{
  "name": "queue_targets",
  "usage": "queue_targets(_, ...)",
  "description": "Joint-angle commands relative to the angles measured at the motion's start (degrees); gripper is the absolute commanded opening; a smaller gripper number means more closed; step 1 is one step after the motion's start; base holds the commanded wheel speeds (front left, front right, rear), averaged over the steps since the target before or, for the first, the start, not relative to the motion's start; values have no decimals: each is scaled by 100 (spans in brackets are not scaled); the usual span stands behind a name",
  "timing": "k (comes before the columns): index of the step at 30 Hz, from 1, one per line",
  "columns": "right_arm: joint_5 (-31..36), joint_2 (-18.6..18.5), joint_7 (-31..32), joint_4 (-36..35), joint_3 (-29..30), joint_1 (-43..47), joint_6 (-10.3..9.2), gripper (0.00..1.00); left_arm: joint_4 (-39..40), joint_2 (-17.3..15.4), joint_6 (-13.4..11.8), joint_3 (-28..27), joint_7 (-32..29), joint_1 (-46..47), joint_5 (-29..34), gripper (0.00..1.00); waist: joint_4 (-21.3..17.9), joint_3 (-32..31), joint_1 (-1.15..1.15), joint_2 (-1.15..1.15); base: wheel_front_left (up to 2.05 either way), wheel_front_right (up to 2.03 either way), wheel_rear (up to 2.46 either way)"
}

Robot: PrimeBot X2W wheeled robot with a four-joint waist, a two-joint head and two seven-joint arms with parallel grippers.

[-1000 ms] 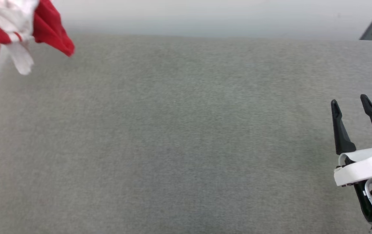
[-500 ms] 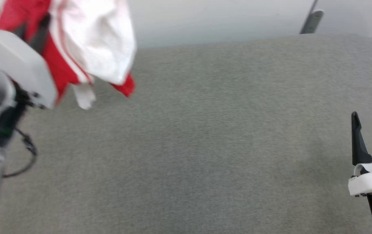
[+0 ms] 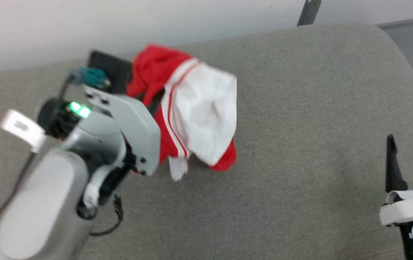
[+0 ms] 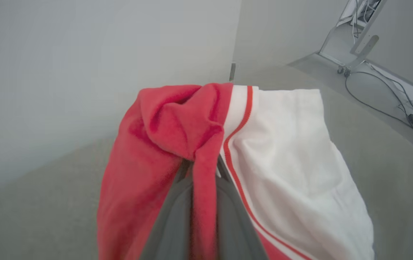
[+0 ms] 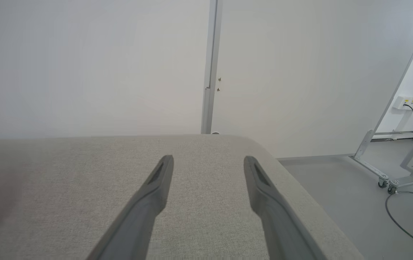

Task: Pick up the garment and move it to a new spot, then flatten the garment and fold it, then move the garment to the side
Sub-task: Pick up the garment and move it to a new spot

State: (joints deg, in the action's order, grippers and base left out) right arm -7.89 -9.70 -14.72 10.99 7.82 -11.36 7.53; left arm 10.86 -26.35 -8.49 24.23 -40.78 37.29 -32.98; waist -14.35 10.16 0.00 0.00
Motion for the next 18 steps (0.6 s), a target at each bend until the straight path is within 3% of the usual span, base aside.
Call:
queue_targets(1, 13, 75, -40, 24, -39, -22, -8, 100, -120, 80, 32, 96, 52, -150, 17, 0, -71, 104, 0, 0, 0, 0, 0)
queue_targets(18, -84, 196, -54, 157, -310, -291, -8, 100, -2350, 426, 427, 806, 317, -506, 64, 0, -183, 383, 0, 0, 0, 0, 0)
